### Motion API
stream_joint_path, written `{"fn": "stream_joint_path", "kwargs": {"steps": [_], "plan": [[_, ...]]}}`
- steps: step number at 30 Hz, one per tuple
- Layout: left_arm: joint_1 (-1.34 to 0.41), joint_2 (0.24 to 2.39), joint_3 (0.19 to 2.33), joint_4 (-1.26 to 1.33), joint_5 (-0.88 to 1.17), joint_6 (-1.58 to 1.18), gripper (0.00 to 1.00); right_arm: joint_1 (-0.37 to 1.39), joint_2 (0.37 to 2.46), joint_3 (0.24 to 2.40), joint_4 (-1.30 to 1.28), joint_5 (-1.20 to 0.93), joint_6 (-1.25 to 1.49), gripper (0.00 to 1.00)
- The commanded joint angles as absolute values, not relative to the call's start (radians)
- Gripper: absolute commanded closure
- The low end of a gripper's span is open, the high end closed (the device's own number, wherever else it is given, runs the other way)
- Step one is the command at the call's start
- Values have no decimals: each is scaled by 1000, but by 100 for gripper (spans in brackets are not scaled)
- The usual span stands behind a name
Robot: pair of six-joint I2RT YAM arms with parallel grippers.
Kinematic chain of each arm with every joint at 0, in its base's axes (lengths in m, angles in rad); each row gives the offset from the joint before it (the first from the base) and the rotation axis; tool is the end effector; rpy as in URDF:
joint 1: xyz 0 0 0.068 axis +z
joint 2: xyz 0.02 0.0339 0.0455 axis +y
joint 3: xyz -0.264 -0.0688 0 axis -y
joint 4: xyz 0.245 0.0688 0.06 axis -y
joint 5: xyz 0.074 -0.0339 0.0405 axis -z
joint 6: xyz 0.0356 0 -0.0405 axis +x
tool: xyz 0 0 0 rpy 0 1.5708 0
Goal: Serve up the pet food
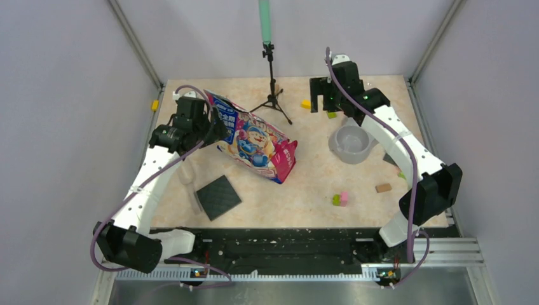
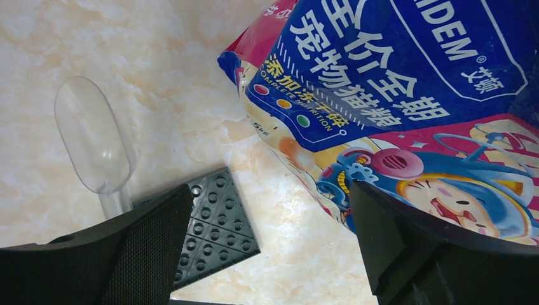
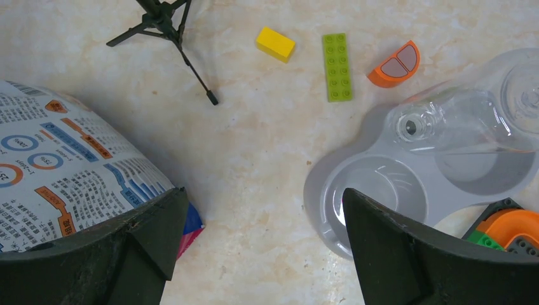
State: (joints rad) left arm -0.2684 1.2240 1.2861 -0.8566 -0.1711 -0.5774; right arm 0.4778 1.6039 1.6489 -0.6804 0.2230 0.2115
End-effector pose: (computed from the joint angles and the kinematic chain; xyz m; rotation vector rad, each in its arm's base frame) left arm 0.2402 -0.0598 0.3590 -0.4448 2.3182 -0.2114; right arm 0.3218 0.1578 0.3838 -0.1678 2.1852 0.1428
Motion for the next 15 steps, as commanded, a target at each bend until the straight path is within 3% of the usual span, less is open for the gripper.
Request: {"fn": "stream_joint_path", "kwargs": {"steps": [1,15], "plan": [[-270,1193,1289,-799,-190,-551,3,486,1601,1667,-646,217,222,6],[-270,1205,1189,-918,-190,-563,3,486,1565,1642,-662,266,181,7]]}}
